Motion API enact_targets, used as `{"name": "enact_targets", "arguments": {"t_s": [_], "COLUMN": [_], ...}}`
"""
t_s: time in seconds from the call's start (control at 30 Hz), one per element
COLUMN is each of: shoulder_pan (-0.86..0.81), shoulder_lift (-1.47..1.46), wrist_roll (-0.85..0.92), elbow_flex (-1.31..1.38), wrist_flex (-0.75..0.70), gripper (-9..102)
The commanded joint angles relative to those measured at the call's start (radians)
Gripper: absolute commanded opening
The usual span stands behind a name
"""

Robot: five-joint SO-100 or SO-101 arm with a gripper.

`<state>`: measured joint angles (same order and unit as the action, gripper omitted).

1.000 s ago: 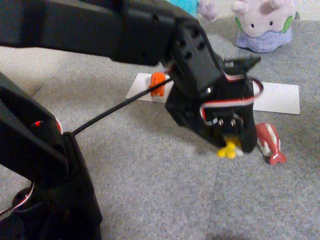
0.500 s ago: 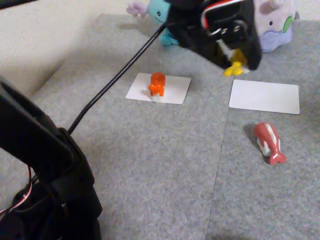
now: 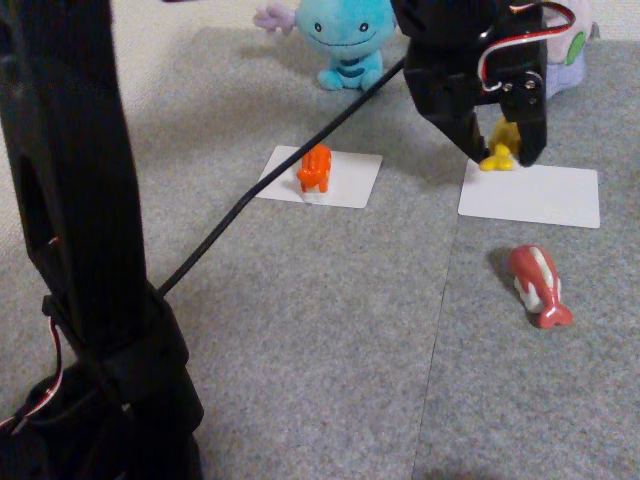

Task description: Wooper wants to eat egg sudhi, and Goomy wants to eat shrimp sushi

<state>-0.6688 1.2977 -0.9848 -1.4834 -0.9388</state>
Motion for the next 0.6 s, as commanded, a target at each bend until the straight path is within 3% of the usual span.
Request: {"name": "enact_targets", "arguments": {"t_s": [0.0,0.57], "shoulder_pan": [0.015,0.005], "shoulder_lift": [-0.037,-0.282], "wrist_roll": [0.002,0.034], "elbow_flex": [0.123,0.267], "wrist_flex": [0.023,0.048], "gripper": [5,6]}}
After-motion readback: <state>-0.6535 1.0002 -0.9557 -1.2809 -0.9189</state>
